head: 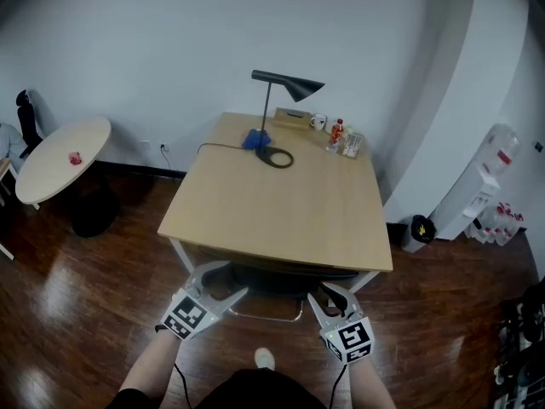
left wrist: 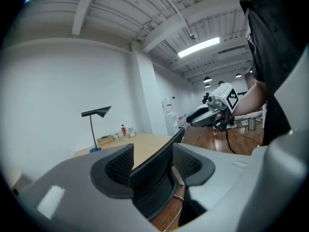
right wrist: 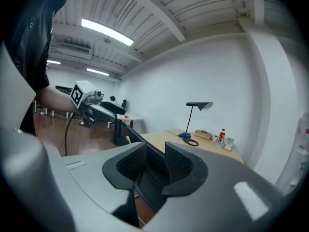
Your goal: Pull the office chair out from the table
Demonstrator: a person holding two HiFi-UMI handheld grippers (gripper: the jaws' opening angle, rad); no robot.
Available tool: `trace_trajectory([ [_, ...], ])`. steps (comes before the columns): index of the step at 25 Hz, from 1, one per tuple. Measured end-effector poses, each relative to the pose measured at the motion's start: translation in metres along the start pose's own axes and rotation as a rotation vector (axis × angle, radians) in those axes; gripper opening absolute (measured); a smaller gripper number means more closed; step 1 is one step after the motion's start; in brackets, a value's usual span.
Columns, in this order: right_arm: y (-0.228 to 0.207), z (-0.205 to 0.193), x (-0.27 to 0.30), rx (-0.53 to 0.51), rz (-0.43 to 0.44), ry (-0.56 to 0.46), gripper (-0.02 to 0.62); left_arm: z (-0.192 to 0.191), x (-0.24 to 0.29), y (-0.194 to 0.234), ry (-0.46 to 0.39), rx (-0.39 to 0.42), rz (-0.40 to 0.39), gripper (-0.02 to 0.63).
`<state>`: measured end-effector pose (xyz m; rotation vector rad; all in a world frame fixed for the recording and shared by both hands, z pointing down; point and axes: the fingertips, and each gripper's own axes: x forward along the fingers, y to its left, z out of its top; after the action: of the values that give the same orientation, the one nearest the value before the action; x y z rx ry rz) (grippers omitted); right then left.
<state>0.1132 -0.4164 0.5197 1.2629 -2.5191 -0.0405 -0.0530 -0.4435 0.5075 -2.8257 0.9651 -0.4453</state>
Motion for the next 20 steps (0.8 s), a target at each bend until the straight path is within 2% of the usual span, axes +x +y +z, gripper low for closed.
trace_trajectory([
  [4, -0.005, -0.005, 0.017, -0.071, 0.05, 0.06, 0.171, -0.005, 0.028, -0.01, 0.076, 0.091, -0.108, 0.261],
  [8, -0.01, -0.01, 0.036, -0.201, 0.12, 0.118, 0.221, -0.006, 0.054, -0.01, 0.121, 0.173, -0.182, 0.272],
  [11, -0.016, -0.017, 0.048, -0.291, 0.172, 0.166, 0.27, -0.016, 0.069, -0.011, 0.194, 0.24, -0.243, 0.272],
  [14, -0.013, -0.026, 0.06, -0.399, 0.242, 0.246, 0.294, -0.032, 0.079, -0.015, 0.286, 0.352, -0.298, 0.272],
  [17, -0.007, -0.044, 0.071, -0.511, 0.317, 0.351, 0.305, -0.043, 0.09, -0.016, 0.344, 0.396, -0.336, 0.272],
  [20, -0.004, -0.063, 0.078, -0.57, 0.374, 0.441, 0.31, -0.059, 0.097, -0.018, 0.411, 0.442, -0.361, 0.272],
])
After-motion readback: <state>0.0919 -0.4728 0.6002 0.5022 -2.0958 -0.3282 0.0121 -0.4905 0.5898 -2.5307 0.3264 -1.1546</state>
